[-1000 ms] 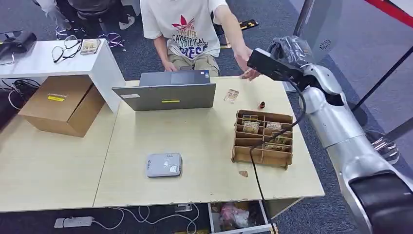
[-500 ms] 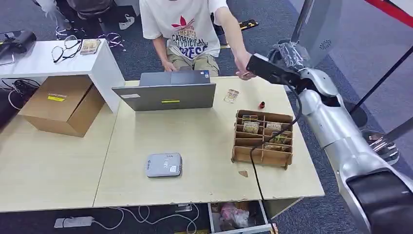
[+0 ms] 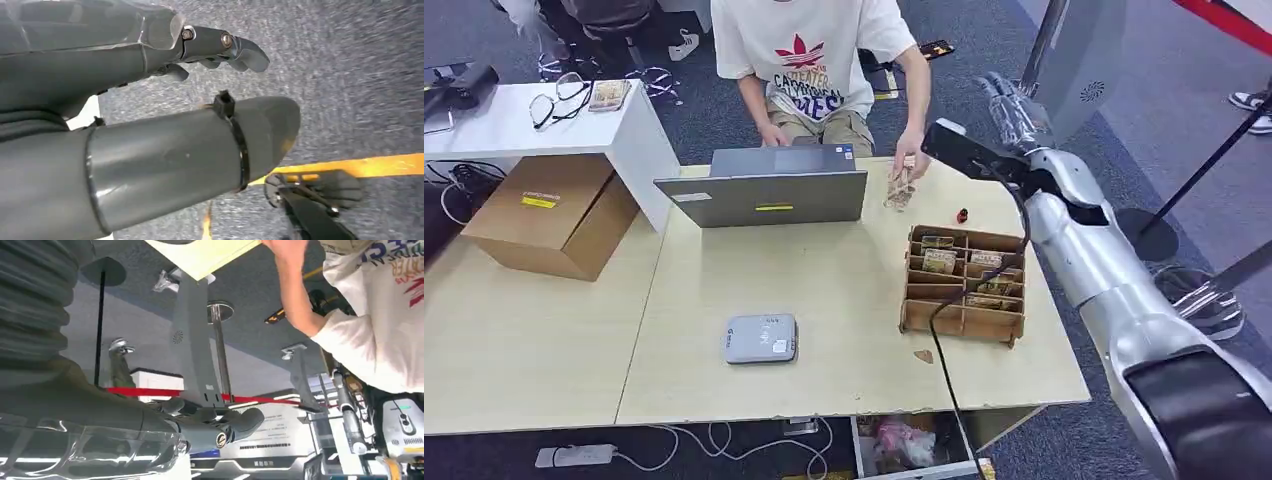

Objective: Pass the card to the sensor for recognition and then transmit it.

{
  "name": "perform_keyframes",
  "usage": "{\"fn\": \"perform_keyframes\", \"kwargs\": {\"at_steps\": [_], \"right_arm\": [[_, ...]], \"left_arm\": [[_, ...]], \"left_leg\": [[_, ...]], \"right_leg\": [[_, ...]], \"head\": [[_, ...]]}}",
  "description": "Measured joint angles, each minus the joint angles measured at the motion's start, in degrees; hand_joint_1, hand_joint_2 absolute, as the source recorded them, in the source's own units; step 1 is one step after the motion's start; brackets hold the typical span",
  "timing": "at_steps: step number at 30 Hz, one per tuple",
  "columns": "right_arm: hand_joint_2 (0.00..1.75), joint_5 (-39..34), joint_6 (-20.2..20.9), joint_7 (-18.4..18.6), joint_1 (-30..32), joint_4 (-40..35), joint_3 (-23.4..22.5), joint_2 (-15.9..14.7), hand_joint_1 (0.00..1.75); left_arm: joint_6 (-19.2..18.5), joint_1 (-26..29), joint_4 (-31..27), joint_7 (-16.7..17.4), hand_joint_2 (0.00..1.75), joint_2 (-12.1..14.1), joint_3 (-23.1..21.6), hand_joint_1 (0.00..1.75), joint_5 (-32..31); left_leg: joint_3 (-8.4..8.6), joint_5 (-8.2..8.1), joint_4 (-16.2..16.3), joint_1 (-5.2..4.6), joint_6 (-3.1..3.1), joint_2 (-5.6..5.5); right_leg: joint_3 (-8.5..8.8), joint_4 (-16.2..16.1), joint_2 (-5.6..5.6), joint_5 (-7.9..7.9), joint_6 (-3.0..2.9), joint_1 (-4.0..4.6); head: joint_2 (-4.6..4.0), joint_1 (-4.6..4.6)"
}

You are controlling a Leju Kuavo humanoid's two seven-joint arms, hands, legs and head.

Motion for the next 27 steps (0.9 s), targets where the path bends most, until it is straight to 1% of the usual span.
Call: {"fn": "perform_keyframes", "kwargs": {"at_steps": [3, 7, 9, 11, 13, 15, 21, 22, 24, 26, 27], "right_arm": [[1.75, 0.3, -2.3, -0.1, 0.4, -0.1, 0.0, 0.7, 0.0], [1.75, -1.1, -8.0, -1.8, 2.5, -1.5, -0.6, 1.3, 0.0], [1.75, -4.3, -11.2, -3.9, 4.9, -3.8, -2.1, 1.5, 0.0], [1.75, -8.7, -13.3, -6.4, 7.8, -6.6, -4.2, 2.0, 0.0], [1.75, -13.2, -14.3, -8.7, 10.8, -9.7, -6.2, 2.5, 0.0], [1.75, -16.2, -14.8, -9.9, 13.5, -12.6, -7.8, 2.9, 0.0], [1.75, -17.3, -14.7, -10.4, 17.1, -16.9, -10.2, 3.3, 0.0], [1.75, -18.5, -14.6, -10.8, 17.5, -17.3, -10.3, 3.3, 0.0], [1.75, -24.4, -13.6, -12.7, 19.1, -19.2, -11.6, 4.1, 0.0], [1.75, -29.3, -12.8, -14.0, 22.7, -22.8, -12.6, 5.2, 0.0], [1.75, -29.9, -12.6, -14.2, 24.5, -24.5, -12.8, 5.7, 0.0]], "left_arm": [[0.8, -1.3, 0.0, -0.2, 0.0, -0.7, 0.0, 0.0, 0.2], [1.5, -2.2, 0.0, -0.4, 0.0, -1.4, 0.0, 0.0, 0.2], [1.9, -2.3, 0.0, -0.8, 0.0, -1.6, 0.0, 0.0, 0.2], [2.1, -2.3, 0.0, -1.2, 0.0, -1.7, 0.0, 0.0, 0.2], [2.2, -2.3, 0.0, -1.2, 0.0, -1.9, 0.0, 0.0, 0.2], [2.4, -2.3, 0.0, -1.2, 0.0, -1.9, 0.0, 0.0, 0.2], [2.4, -2.3, 0.0, -1.2, 0.0, -2.0, -0.1, 0.0, 0.3], [2.4, -2.3, 0.0, -1.2, 0.0, -2.0, -0.1, 0.0, 0.3], [2.3, -2.3, 0.0, -1.2, 0.0, -2.0, -0.1, 0.0, 0.3], [2.0, -2.3, 0.0, -1.2, 0.0, -1.9, -0.1, 0.0, 0.5], [1.9, -2.3, 0.0, -1.1, 0.0, -1.9, -0.1, 0.0, 0.6]], "left_leg": [[0.01, 0.0, 0.0, 0.01, 0.0, 0.0], [0.02, 0.0, 0.0, 0.01, 0.0, -0.01], [0.01, 0.0, 0.0, 0.01, 0.0, -0.02], [0.0, 0.0, 0.0, 0.01, 0.0, -0.04], [-0.01, -0.01, 0.0, 0.0, 0.0, -0.06], [-0.02, -0.01, 0.0, 0.01, 0.0, -0.06], [-0.01, 0.0, 0.0, 0.01, 0.0, -0.04], [0.0, 0.0, 0.0, 0.01, 0.0, -0.04], [0.01, 0.0, 0.0, 0.01, 0.0, -0.05], [0.0, 0.0, 0.0, 0.03, -0.01, -0.07], [-0.01, 0.0, 0.0, 0.02, -0.01, -0.07]], "right_leg": [[0.01, 0.0, -0.01, 0.01, -0.02, 0.01], [0.0, 0.0, 0.01, 0.02, -0.02, 0.01], [0.0, 0.0, -0.01, 0.01, -0.02, 0.01], [0.0, 0.0, -0.02, 0.0, -0.02, 0.02], [0.0, 0.0, -0.01, 0.0, -0.02, 0.01], [-0.01, 0.0, -0.01, 0.0, -0.02, 0.01], [-0.02, 0.0, 0.0, 0.01, -0.02, 0.01], [-0.02, 0.0, 0.0, 0.02, -0.02, 0.01], [0.0, 0.0, -0.01, 0.01, -0.02, 0.02], [0.0, 0.0, -0.04, 0.01, -0.03, 0.03], [-0.01, 0.0, -0.03, 0.0, -0.03, 0.03]], "head": [[0.0, 0.02], [0.0, 0.0], [0.0, 0.02], [0.0, 0.02], [0.0, 0.0], [0.0, 0.02], [0.0, 0.0], [0.0, -0.02], [0.0, -0.02], [0.0, 0.02], [0.0, 0.02]]}}
